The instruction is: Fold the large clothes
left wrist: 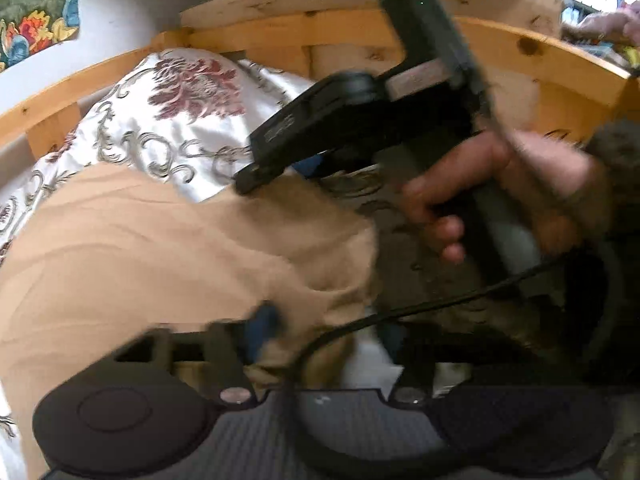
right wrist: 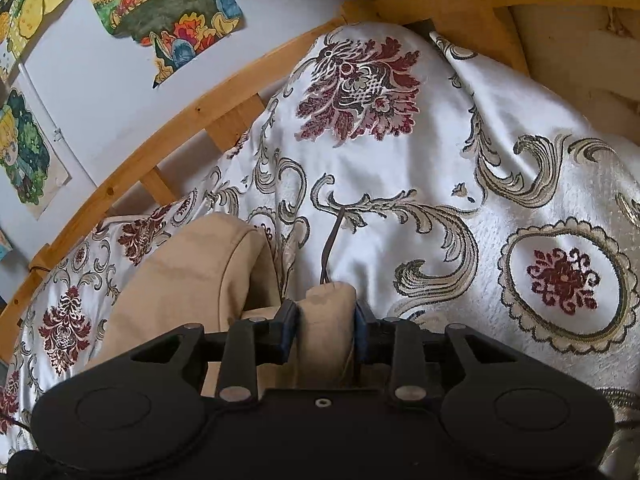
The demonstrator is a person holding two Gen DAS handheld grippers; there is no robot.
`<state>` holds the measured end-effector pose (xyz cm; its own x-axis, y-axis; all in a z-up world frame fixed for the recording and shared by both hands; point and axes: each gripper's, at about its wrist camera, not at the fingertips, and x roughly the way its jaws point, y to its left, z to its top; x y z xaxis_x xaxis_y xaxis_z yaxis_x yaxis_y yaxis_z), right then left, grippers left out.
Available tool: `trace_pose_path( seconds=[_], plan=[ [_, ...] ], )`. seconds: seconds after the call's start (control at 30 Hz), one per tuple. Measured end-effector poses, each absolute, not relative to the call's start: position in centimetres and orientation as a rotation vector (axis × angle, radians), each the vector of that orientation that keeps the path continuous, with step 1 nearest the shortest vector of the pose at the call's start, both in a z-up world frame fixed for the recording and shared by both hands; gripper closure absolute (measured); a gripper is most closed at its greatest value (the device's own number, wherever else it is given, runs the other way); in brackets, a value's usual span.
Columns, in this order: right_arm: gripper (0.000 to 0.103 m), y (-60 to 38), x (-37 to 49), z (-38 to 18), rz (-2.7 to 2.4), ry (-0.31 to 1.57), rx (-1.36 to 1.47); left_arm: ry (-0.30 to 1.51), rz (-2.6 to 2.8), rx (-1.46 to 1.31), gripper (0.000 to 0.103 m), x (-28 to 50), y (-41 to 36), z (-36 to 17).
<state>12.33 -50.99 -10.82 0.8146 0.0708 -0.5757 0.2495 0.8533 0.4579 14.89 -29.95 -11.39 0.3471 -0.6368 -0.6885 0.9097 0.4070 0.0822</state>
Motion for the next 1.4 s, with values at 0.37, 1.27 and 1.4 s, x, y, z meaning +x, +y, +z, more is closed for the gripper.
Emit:
trace_pose_path(
  seconds=[0.37,1.27,1.4],
  plan=[
    [0.084,-48.6,13.4,-10.9,-0.079,0.536,0.229,0.513,-0.95,0.512,0.011,11.9,-24.5,-6.6],
    [0.022,-39.8,10.9,-7.0,0.028,0.514,-0.044,0.667,-0.428,0.068,0.001,19.7,-11.5,-5.1],
    [0.023,-38.9,11.8,-10.3,0.03,0.636,-0.105,0.765,-0.471,0.009,0.0,22.0,-12.0,-6.8]
  ],
)
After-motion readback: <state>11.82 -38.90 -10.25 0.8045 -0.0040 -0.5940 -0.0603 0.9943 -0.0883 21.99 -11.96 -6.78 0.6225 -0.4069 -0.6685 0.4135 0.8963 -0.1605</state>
